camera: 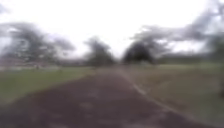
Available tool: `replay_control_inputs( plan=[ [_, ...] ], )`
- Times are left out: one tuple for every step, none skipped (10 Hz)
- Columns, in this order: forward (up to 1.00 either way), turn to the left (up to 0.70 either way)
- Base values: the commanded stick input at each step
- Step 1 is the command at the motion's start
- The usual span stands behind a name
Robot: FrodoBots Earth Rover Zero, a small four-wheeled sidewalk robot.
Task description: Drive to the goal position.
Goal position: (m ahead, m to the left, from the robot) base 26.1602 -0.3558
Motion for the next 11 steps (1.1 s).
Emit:
replay_control_inputs(
  plan=[
    [0.7, 0.0],
    [0.7, 0.0],
    [0.7, 0.0],
    [0.7, 0.0],
    [0.7, 0.0],
    [0.7, 0.0],
    [0.7, 0.0],
    [0.7, 0.0],
    [0.7, 0.0],
    [0.7, 0.0],
    [0.7, 0.0]
  ],
)
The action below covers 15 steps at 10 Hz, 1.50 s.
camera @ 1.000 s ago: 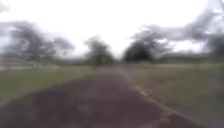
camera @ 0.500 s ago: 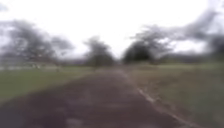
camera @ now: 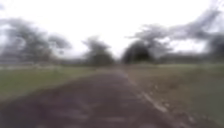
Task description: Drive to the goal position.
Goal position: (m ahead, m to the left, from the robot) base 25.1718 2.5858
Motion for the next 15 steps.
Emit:
replay_control_inputs(
  plan=[
    [0.7, 0.0],
    [0.7, 0.0],
    [0.7, 0.0],
    [0.7, 0.0],
    [0.7, 0.0],
    [0.7, 0.0],
    [0.7, 0.0],
    [0.7, 0.0],
    [0.7, 0.0],
    [0.7, 0.0],
    [0.7, 0.0],
    [0.7, 0.0],
    [0.7, 0.0],
    [0.7, 0.0],
    [0.7, 0.0]
  ],
)
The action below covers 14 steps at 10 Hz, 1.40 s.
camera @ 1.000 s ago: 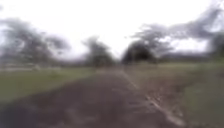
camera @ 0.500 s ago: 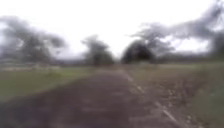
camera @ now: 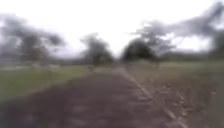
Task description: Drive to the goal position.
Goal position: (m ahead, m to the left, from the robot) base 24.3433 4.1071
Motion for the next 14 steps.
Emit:
replay_control_inputs(
  plan=[
    [0.7, 0.0],
    [0.7, 0.0],
    [0.7, 0.0],
    [0.7, 0.0],
    [0.7, 0.0],
    [0.7, 0.0],
    [0.7, 0.0],
    [0.7, 0.0],
    [0.7, 0.0],
    [0.7, 0.0],
    [0.7, 0.0],
    [0.7, 0.0],
    [0.7, 0.0],
    [0.7, 0.0]
  ],
)
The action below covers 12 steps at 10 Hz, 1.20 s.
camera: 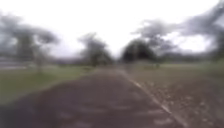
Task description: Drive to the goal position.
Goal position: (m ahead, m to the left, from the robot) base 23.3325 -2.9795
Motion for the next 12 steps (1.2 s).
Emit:
replay_control_inputs(
  plan=[
    [0.7, 0.0],
    [0.7, 0.0],
    [0.7, 0.0],
    [0.7, 0.0],
    [0.7, 0.0],
    [0.7, 0.0],
    [0.7, 0.0],
    [0.7, 0.0],
    [0.7, 0.0],
    [0.7, 0.0],
    [0.7, 0.0],
    [0.7, 0.0]
  ],
)
